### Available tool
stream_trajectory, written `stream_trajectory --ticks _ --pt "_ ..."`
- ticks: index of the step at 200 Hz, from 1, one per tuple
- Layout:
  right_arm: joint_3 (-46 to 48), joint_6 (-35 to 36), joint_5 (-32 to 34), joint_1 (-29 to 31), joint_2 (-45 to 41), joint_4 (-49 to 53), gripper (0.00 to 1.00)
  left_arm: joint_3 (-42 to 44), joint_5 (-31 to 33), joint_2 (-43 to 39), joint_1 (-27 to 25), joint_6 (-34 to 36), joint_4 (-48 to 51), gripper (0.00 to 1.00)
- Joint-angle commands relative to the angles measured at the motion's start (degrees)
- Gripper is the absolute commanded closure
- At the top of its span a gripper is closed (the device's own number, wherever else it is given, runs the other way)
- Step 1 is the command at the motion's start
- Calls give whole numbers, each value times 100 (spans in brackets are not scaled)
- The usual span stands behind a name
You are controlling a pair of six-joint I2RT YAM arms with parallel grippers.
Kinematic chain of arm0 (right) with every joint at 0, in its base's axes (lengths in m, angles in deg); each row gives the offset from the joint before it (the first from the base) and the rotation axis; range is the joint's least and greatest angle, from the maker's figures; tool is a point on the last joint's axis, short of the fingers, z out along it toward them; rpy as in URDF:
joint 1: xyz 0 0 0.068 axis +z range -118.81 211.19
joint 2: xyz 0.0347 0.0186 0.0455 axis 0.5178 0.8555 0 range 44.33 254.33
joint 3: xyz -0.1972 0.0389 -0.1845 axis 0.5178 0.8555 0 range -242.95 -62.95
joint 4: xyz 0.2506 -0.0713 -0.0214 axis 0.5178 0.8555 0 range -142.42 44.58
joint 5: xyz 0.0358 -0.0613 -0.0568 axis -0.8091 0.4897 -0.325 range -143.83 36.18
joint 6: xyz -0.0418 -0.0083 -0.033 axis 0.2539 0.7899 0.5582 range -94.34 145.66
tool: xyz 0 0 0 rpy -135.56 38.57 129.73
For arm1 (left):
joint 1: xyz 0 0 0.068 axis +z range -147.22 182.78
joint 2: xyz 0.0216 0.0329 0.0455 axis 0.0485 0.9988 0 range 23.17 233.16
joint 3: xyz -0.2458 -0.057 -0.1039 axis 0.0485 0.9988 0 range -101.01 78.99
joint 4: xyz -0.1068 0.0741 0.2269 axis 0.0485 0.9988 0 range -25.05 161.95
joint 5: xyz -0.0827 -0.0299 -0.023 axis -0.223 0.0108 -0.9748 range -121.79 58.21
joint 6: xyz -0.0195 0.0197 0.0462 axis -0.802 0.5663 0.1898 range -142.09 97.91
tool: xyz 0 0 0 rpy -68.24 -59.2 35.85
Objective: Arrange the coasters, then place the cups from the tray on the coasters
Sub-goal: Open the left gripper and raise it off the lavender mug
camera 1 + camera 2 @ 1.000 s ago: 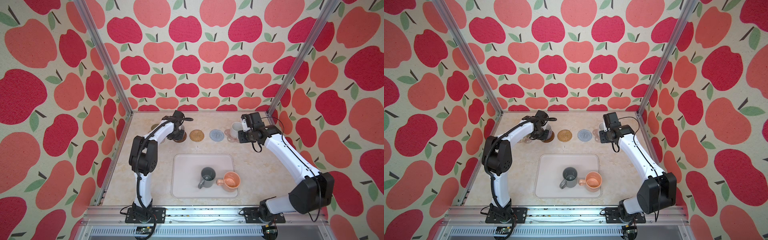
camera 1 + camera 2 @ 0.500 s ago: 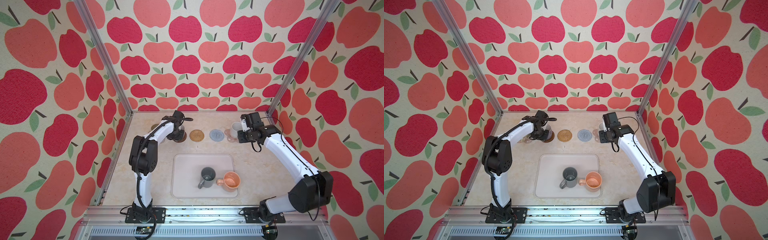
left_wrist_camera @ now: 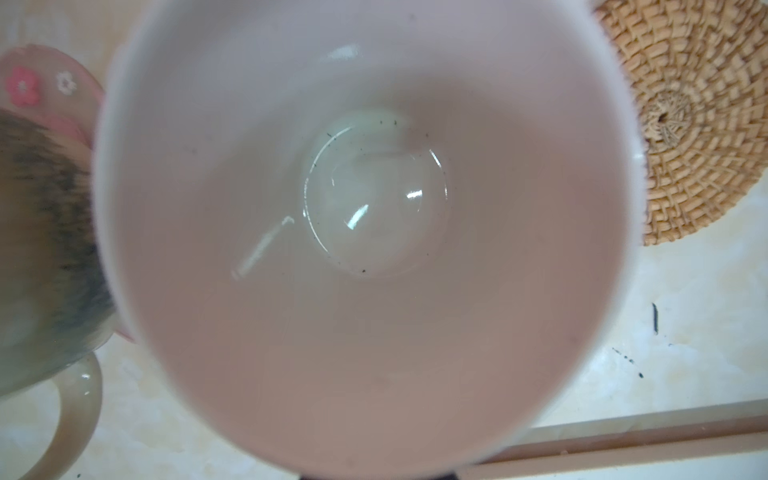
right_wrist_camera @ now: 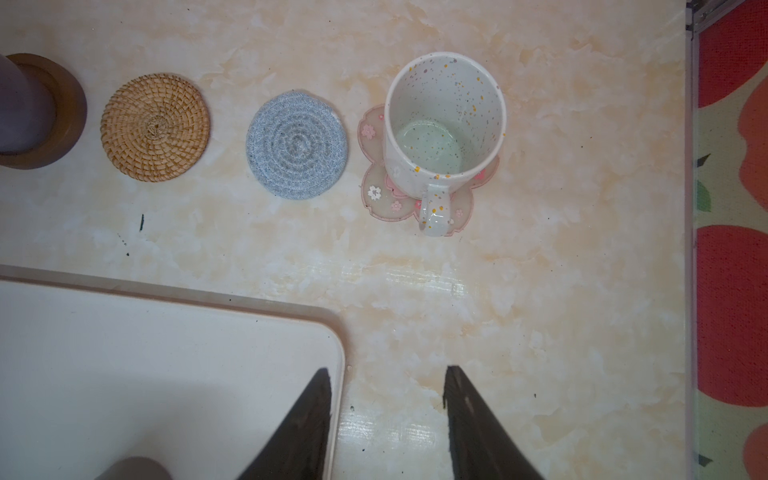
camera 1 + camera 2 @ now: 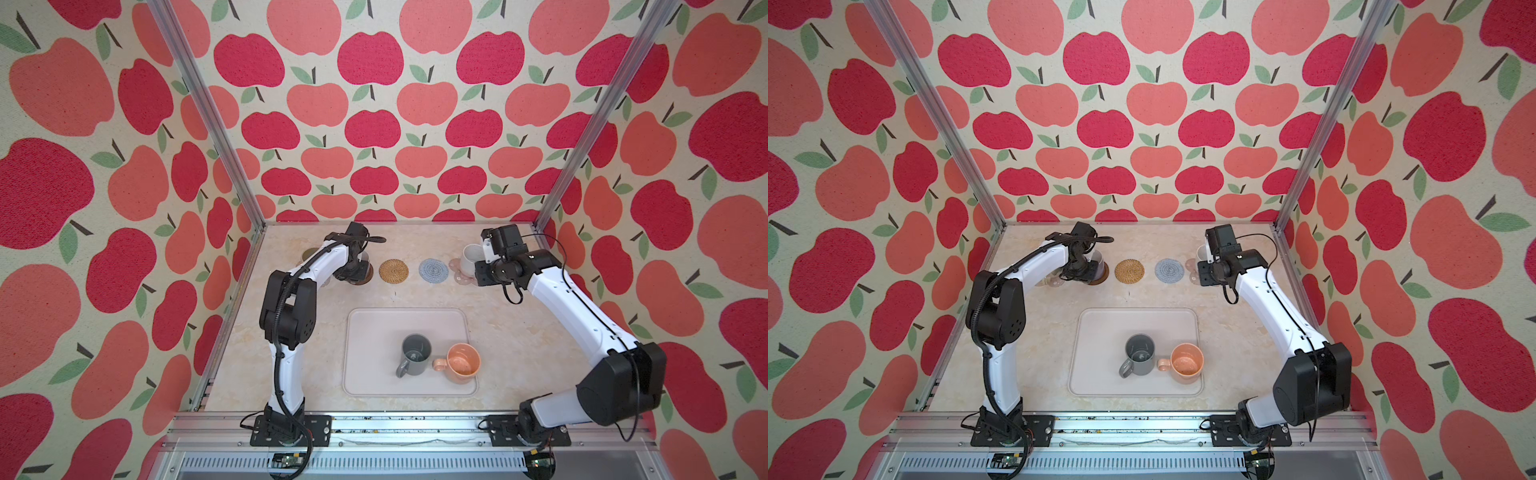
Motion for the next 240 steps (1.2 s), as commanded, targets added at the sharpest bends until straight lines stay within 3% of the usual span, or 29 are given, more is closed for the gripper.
stream_trajectory --ticks 1,70,136,240 --pt "-112 32 -62 -35 32 28 52 -206 39 151 8 -117 70 83" --pt "-121 -12 -94 -25 14 37 52 -228 108 107 19 -222 75 67" --pt "-130 -38 -93 -16 -109 114 52 32 269 -404 17 -293 79 64" --pt "18 -231 -154 113 -528 301 52 1040 511 -2078 -282 -239 510 63"
